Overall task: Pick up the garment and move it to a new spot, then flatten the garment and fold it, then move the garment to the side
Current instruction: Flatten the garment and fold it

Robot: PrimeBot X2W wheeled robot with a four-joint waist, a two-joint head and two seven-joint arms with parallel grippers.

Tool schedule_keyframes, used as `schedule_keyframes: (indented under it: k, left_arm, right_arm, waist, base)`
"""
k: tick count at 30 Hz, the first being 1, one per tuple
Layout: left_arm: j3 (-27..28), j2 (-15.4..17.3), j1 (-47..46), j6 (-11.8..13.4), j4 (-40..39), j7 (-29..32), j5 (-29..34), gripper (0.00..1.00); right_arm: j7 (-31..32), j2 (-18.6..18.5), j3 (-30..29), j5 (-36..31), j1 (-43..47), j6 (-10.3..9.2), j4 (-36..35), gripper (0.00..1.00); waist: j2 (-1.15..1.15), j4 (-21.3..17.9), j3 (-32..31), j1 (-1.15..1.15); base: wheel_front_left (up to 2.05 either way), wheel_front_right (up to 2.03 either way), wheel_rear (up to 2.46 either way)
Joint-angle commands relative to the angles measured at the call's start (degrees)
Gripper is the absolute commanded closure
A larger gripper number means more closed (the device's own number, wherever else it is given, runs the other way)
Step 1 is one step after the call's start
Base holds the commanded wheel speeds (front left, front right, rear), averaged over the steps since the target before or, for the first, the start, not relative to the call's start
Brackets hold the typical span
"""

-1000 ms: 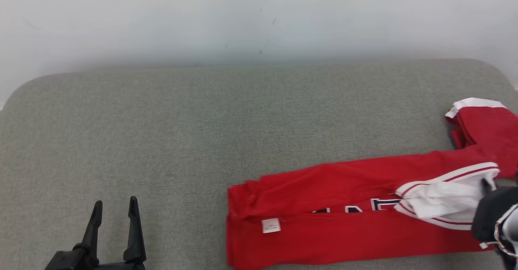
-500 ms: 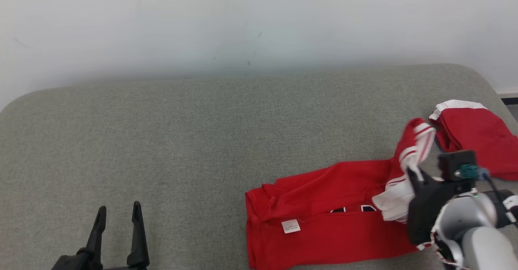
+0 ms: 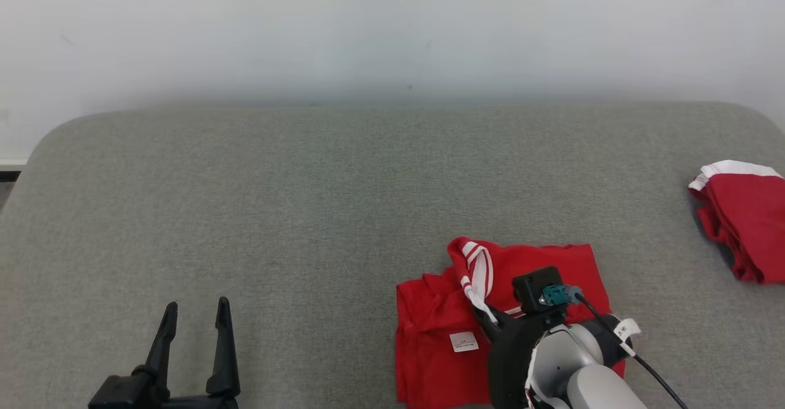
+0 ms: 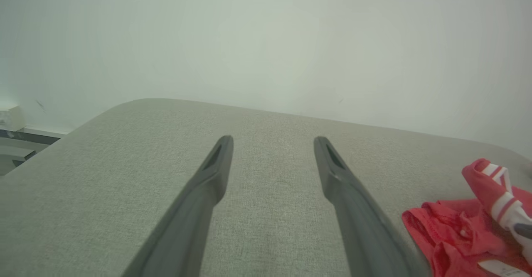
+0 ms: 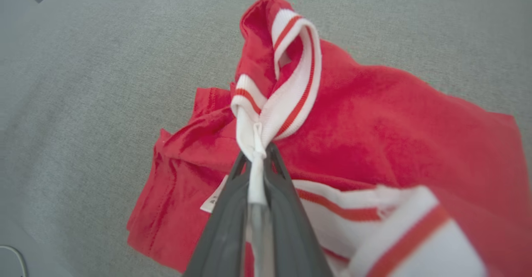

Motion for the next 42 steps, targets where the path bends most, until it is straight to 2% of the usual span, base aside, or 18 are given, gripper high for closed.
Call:
schedule_keyframes:
  k: [1, 10, 11, 12, 19, 23, 28, 31, 34, 37, 42]
  left_arm:
    - [0.1, 0.0, -0.7, -0.2, 0.2, 0.0, -0.3, 0.0]
    - [0.7, 0.0, -0.6, -0.5, 0.5, 0.0, -0.4, 0.0]
    - [0.7, 0.0, -0.5, -0.5, 0.5, 0.0, -0.5, 0.0]
    - [0.8, 0.0, -0.5, -0.5, 0.6, 0.0, -0.5, 0.0]
    - [1.1, 0.0, -0.9, -0.1, 0.9, 0.0, -0.4, 0.0]
    - [1.6, 0.0, -0.5, -0.1, 0.5, 0.0, -0.2, 0.0]
    - [1.5, 0.0, 0.4, 0.0, 0.1, 0.0, -0.1, 0.0]
    - [1.2, 0.0, 0.6, -0.1, 0.1, 0.0, -0.3, 0.0]
    - [0.9, 0.0, 0.7, -0.2, 0.4, 0.0, -0.3, 0.0]
    - [0.8, 0.0, 0.9, -0.4, 0.5, 0.0, -0.3, 0.0]
    - [1.5, 0.0, 2.0, -0.8, 0.1, 0.0, 0.0, 0.0]
  right_arm:
    - [-0.8, 0.4, 1.2, 0.6, -1.3, 0.0, 1.8, 1.0]
    - [-2.9, 0.6, 5.6, 4.9, -3.9, 0.0, 7.2, 1.0]
    - [-3.2, 0.6, 6.1, 6.3, -4.0, 0.0, 7.4, 0.69]
    - [-3.5, 0.6, 6.6, 7.7, -4.2, 0.0, 7.3, 0.0]
    - [-6.3, 0.6, 9.0, 19.9, -5.0, 0.0, 1.9, 0.0]
    - [-8.8, 0.5, 6.9, 21.8, -6.2, 0.0, -3.4, 0.0]
    - [-8.5, -1.2, 0.3, 15.1, -5.2, 0.0, -7.0, 0.0]
    - [-7.7, -4.4, -3.8, 7.5, -3.5, 0.0, -6.9, 0.0]
    - [-8.3, -5.0, -7.2, 2.1, -0.6, 0.01, -6.9, 0.0]
    - [-10.3, -6.2, -9.8, -1.6, 2.3, 0.01, -7.4, 0.0]
    - [-16.9, -5.7, -14.2, -5.9, 7.5, 0.01, -8.4, 0.0]
  waist:
    - [0.0, 1.3, 0.4, 0.0]
    - [0.0, 2.4, 0.7, 0.0]
    - [0.0, 2.4, 0.7, 0.0]
    - [0.0, 2.4, 0.7, 0.0]
    - [0.0, 1.3, 0.1, 0.0]
    - [0.0, 0.2, -0.2, 0.0]
    - [0.0, -0.7, -0.9, 0.0]
    - [0.0, -0.8, -1.3, 0.0]
    - [0.0, -0.8, -1.8, 0.0]
    - [0.0, -0.7, -2.0, 0.0]
    - [0.0, -0.9, -2.5, 0.0]
  base:
    - [0.0, 0.0, 0.0]
    - [0.0, 0.0, 0.0]
    - [0.0, 0.0, 0.0]
    - [0.0, 0.0, 0.0]
    - [0.0, 0.0, 0.0]
    - [0.0, 0.0, 0.0]
    - [0.0, 0.0, 0.0]
    - [0.0, 0.0, 0.0]
    - [0.0, 0.0, 0.0]
    - [0.0, 0.0, 0.0]
    - [0.0, 0.0, 0.0]
